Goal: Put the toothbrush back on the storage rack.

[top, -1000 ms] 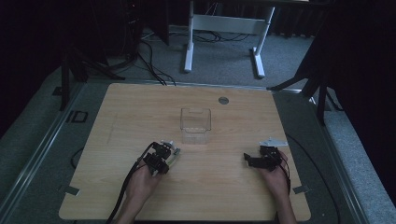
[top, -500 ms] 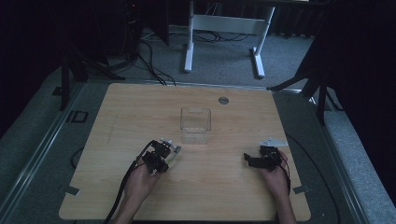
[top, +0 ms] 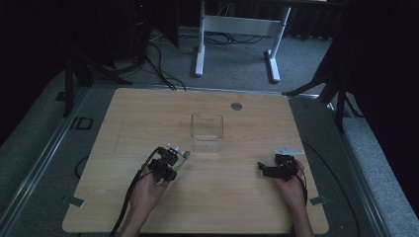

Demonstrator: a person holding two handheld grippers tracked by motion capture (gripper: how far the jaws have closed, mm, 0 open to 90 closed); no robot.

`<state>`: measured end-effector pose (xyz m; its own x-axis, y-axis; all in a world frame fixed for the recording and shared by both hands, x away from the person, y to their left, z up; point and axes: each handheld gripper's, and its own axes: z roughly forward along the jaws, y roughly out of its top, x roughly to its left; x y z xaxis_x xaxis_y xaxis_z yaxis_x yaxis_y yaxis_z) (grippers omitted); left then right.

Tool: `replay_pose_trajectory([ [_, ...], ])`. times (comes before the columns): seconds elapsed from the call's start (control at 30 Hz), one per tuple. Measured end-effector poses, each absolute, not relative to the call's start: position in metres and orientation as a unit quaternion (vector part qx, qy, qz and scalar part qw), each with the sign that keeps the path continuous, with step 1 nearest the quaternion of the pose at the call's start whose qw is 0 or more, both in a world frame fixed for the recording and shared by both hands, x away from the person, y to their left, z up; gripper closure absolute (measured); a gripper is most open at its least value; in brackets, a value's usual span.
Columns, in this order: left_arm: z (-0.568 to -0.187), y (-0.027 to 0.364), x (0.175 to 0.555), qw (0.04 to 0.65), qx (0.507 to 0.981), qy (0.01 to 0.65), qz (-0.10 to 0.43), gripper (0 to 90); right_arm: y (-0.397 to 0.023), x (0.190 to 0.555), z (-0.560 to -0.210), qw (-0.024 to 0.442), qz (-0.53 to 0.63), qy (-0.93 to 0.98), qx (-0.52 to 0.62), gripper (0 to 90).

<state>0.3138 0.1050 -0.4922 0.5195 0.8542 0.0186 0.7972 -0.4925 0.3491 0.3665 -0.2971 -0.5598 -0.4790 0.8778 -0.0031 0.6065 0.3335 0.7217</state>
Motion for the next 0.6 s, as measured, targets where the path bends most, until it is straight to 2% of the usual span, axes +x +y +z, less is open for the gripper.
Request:
replay_pose_trajectory([
  [0.6,-0.48,0.109,0.311,0.182,0.846,0.485,0.125,81.8,-0.297,0.367,-0.56,0.202,0.337,0.791,0.468,14.8],
])
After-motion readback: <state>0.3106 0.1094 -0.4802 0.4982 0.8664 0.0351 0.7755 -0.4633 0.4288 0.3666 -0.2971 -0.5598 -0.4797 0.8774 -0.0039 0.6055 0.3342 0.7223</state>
